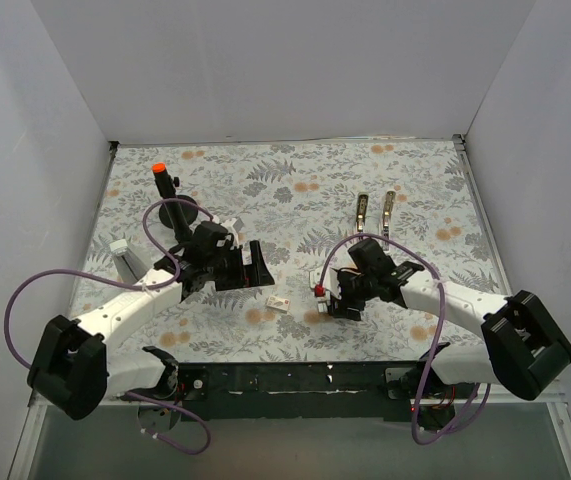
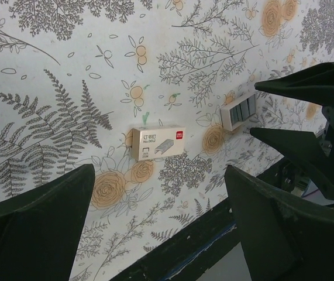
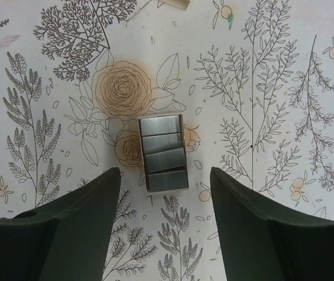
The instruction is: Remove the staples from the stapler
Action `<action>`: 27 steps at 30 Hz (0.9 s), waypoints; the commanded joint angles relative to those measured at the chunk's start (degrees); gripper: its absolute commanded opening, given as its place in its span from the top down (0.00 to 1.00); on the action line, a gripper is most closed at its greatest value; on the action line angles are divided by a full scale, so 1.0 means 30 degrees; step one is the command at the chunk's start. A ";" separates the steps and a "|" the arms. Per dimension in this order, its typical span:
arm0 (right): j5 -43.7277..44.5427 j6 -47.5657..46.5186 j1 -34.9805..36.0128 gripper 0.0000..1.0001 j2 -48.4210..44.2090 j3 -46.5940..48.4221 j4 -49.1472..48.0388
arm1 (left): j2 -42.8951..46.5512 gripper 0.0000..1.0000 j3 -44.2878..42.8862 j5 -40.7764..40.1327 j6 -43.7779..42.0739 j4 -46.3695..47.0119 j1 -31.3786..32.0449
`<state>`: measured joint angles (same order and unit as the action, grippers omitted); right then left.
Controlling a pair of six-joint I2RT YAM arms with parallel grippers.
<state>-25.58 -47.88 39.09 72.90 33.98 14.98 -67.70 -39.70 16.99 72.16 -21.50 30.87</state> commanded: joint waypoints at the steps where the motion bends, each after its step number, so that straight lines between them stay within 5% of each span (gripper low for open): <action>1: -0.0085 0.0168 -0.0110 0.30 0.0687 0.0801 -0.0425 | -0.0224 0.08 0.0576 0.0809 -0.0411 0.1100 -0.0037; 14: -0.0349 0.0753 -0.0140 0.37 0.2592 0.1653 0.0513 | -0.1368 0.32 0.0695 0.2187 -0.0383 0.1599 -0.0037; 27: -0.0028 0.2861 -0.0110 0.48 0.3004 0.1506 -0.0306 | -0.1456 0.35 0.0608 0.1572 0.0233 0.1043 -0.0037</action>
<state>-26.06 -43.13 38.94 80.86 37.06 14.83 -72.03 -37.87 22.28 72.14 -17.65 30.87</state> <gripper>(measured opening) 0.542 0.654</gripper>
